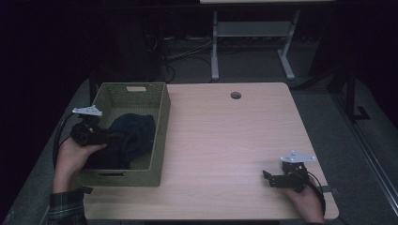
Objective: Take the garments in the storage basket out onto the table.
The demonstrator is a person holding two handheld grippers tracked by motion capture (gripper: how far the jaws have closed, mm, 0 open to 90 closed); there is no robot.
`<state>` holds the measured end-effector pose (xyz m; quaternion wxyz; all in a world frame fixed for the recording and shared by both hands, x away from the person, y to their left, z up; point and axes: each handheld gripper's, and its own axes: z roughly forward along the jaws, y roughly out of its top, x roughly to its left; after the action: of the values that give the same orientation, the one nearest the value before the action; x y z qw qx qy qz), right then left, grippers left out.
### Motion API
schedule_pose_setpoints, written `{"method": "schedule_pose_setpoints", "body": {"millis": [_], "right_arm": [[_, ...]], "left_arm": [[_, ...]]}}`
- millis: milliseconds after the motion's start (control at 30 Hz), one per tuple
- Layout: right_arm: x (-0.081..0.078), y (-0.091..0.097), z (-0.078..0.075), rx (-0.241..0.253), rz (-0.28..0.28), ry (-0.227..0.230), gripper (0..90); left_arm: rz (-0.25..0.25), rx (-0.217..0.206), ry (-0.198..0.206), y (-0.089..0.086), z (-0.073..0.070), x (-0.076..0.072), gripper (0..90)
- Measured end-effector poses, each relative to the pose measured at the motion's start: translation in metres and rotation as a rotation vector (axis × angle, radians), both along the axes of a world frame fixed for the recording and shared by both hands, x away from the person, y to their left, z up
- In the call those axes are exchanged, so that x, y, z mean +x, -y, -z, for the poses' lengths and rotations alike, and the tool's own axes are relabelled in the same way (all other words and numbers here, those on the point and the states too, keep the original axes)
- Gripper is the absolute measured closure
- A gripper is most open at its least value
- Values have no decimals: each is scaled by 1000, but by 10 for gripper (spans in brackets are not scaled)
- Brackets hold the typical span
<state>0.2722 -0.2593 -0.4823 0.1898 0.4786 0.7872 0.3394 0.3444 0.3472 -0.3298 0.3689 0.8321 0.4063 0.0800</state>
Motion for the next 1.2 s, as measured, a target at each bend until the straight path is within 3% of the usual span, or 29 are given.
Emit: {"method": "schedule_pose_setpoints", "body": {"millis": [167, 633, 1200], "right_arm": [[0, 0, 0, 0, 0, 0, 93], [0, 0, 0, 0, 0, 0, 92], [0, 0, 0, 0, -2, 2, 93]], "left_arm": [[-11, -35, 27, -5, -5, -2, 720], [-32, -73, 83, -11, -17, -6, 722], [8, -107, 131, -14, -47, -7, 721]]}}
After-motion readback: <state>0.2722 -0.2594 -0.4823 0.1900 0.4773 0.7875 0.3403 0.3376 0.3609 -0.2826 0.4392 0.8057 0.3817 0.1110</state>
